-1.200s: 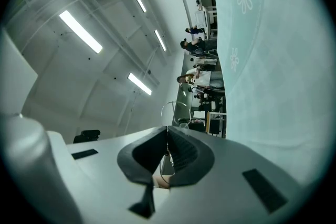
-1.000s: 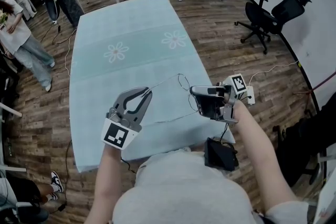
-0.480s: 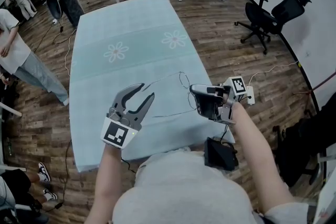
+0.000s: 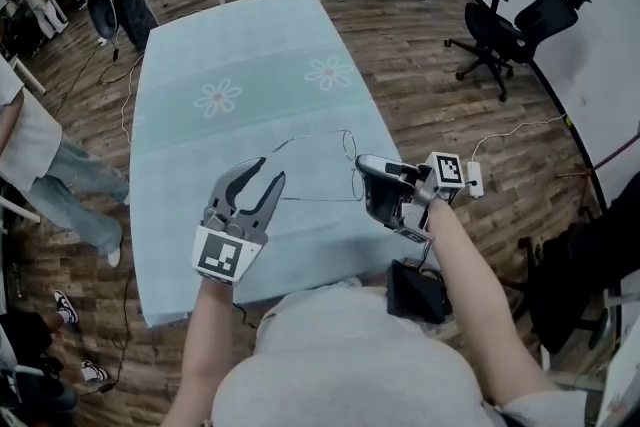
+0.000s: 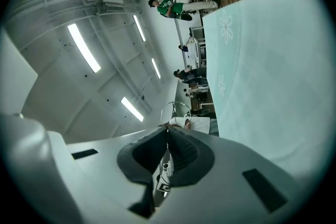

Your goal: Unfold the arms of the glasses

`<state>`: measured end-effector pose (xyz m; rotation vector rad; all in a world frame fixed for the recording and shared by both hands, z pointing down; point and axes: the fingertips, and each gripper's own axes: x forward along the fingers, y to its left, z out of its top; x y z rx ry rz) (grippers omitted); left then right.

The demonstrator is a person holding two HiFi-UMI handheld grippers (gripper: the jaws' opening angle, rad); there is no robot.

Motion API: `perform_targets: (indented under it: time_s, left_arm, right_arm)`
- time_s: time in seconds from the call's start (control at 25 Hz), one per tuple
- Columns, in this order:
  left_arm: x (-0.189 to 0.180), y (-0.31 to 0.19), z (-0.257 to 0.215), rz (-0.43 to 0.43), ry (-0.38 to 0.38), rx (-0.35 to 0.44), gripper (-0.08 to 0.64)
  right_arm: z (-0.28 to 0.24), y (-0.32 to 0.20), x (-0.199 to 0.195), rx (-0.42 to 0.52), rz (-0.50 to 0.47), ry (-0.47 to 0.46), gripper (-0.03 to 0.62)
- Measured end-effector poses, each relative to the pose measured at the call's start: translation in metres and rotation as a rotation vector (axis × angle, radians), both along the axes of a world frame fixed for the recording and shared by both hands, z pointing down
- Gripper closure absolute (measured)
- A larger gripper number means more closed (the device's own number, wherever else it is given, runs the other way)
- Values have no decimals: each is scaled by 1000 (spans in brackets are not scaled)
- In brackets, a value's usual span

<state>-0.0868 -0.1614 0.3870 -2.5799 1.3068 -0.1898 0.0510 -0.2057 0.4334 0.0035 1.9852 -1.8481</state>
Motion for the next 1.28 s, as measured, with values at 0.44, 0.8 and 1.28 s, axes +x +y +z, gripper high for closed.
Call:
perform_targets:
  time_s: [0.44, 0.8, 1.28]
  left_arm:
    - [-10, -1, -12, -68, 82, 3, 449]
    - [-23, -1, -7, -164, 121, 5, 506]
    - [-13, 2, -4, -146, 127, 5, 552]
  right_arm:
    - [6, -12, 5, -53, 183, 43, 581]
    - [6, -12, 2, -36, 268, 48, 581]
    - [-1, -15, -11, 25, 384, 90, 581]
